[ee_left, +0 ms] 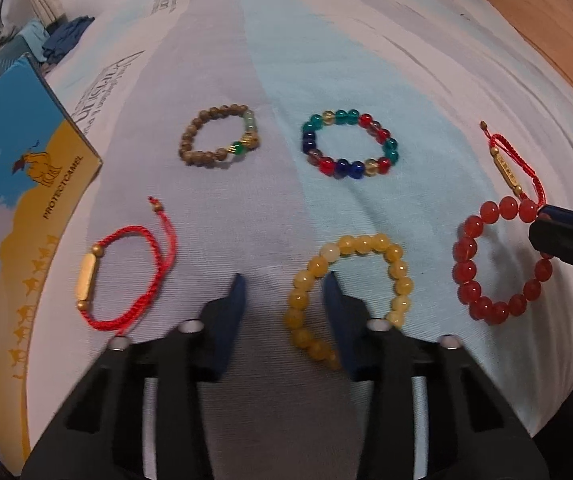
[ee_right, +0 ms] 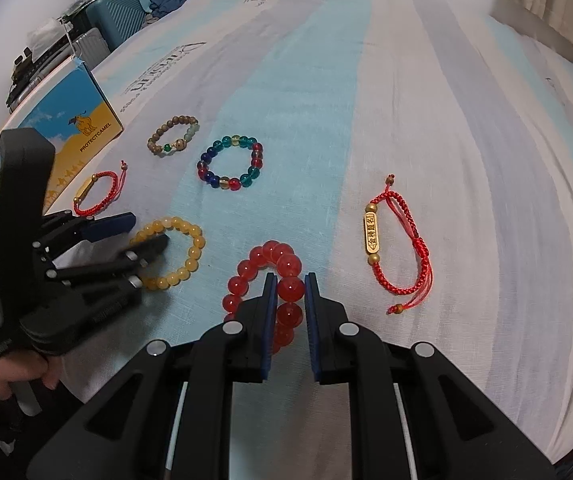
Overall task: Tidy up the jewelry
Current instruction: 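Close the right tool on the red beaded bracelet while the left tool grasps the yellow beaded bracelet, then lift both bracelets and carry them with both tools over the cardboard box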
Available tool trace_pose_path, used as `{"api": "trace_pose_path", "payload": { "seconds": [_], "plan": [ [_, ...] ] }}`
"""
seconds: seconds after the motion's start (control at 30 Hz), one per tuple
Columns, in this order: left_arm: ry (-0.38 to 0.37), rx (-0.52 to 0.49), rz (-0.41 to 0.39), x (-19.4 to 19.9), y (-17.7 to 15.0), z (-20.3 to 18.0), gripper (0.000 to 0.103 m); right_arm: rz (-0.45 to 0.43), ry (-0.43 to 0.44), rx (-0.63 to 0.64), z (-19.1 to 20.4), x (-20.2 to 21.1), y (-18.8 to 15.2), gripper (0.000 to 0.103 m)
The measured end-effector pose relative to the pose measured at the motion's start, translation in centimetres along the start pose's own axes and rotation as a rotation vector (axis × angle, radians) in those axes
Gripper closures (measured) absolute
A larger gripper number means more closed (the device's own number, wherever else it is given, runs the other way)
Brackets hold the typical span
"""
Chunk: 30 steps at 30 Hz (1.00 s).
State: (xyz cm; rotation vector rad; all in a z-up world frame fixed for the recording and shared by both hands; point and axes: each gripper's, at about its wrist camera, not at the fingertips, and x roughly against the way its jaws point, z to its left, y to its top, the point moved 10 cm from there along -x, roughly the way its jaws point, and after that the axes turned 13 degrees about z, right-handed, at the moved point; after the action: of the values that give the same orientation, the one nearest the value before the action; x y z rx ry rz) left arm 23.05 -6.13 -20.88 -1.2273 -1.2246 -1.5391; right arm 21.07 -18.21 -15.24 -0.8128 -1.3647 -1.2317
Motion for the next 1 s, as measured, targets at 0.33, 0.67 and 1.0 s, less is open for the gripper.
{"api": "trace_pose_path", "payload": {
  "seconds": [0.33,0.67,1.0],
  "plan": [
    [-0.025,0.001,-0.010,1.8,-0.2,0.2,0.094,-0.015,0.002,0.013,0.5,0.9,0.3,0.090],
    [-0.049,-0.001,-0.064,5.7,0.4,0.4,0.094,-0.043,0.004,0.024,1.2,2.5,0.8,0.090],
    [-0.044,0.008,-0.087,7.4,0.8,1.4,0.094,-0.069,-0.003,0.032,2.0,4.1,1.5,0.090]
  ]
}}
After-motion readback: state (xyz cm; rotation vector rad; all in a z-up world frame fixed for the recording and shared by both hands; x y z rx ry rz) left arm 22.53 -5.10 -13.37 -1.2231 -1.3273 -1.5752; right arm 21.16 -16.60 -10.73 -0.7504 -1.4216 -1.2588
